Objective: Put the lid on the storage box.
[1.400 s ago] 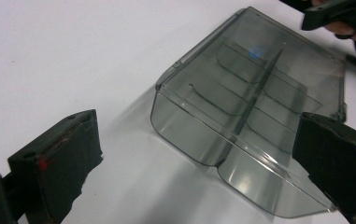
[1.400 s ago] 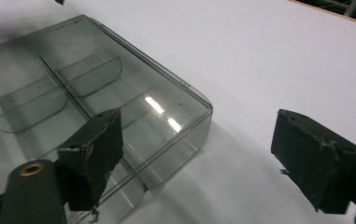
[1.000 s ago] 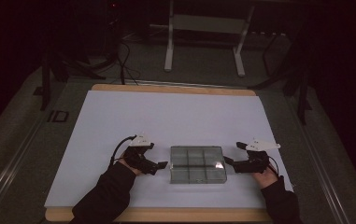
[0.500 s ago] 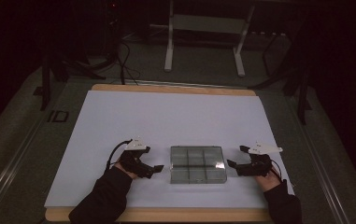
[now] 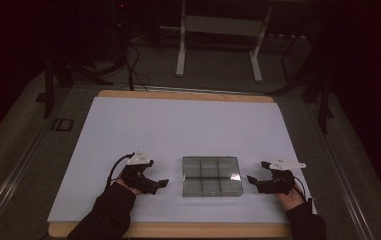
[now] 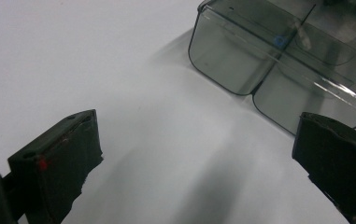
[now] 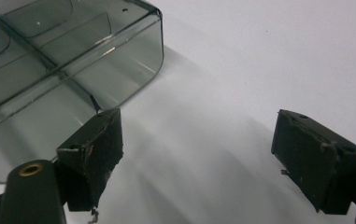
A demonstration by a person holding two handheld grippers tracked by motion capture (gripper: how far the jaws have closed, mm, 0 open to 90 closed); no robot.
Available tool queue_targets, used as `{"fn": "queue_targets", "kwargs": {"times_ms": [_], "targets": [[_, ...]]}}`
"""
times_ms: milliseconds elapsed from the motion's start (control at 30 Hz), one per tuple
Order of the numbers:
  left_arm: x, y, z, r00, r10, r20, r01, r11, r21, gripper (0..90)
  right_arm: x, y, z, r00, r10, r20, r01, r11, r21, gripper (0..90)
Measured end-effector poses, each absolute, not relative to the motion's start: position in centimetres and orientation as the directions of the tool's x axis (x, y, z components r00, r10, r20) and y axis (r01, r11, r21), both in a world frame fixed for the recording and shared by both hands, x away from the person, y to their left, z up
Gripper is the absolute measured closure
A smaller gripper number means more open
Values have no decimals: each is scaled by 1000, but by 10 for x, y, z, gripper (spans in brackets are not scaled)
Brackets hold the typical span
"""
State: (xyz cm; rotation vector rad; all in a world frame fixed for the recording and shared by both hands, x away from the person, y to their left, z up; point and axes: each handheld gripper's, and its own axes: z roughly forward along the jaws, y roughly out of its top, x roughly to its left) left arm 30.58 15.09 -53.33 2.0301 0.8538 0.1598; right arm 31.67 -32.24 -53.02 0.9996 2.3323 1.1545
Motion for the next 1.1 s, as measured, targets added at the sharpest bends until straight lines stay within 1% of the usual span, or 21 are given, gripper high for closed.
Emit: {"fn": "queue_targets", "kwargs": {"times_ms": [200,467,767,1100], "targets": [[301,157,-536,738,645,-199,517,-350,781,27,312,-328,-532,-669,743,-5,448,408,795,162],[294,165,-533,706,689,-162,517,-346,783,27,305,-335,-532,-643,766,-11,460,397,794,162],[285,176,-536,658,743,-126,524,-331,785,27,298,-340,-533,-608,792,-49,456,400,795,153],[281,176,-540,641,761,-100,518,-333,788,27,297,-341,-533,-588,806,-67,453,396,799,152]]}}
